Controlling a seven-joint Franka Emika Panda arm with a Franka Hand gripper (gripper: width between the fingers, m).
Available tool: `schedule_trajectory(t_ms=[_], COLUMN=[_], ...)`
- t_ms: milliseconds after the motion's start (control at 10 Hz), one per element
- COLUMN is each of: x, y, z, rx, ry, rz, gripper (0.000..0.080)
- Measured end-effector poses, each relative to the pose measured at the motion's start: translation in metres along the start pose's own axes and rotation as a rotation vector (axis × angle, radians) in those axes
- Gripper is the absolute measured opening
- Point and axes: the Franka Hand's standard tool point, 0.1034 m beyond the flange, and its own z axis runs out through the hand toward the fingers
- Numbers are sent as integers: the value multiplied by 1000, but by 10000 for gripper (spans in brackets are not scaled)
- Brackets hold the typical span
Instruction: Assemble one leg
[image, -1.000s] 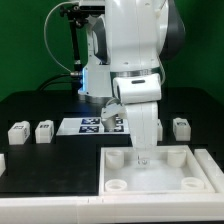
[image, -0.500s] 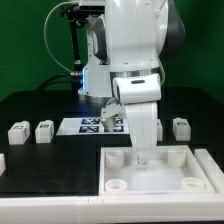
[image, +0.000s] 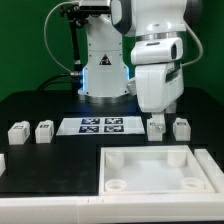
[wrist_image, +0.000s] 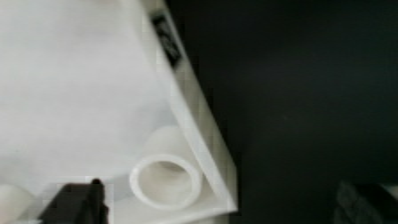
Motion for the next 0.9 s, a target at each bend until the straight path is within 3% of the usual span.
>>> schedule_trajectory(t_ms=[100, 500, 600, 700, 900], x=[9, 9, 13, 17, 14], y=[-14, -15, -29, -42, -55], z=[-1, 0, -2, -2, 6], rx=[3, 23, 46, 52, 68], ry=[4, 8, -27, -41, -66], rz=[97, 485, 657, 744, 1016], gripper=[649, 649, 649, 649, 649])
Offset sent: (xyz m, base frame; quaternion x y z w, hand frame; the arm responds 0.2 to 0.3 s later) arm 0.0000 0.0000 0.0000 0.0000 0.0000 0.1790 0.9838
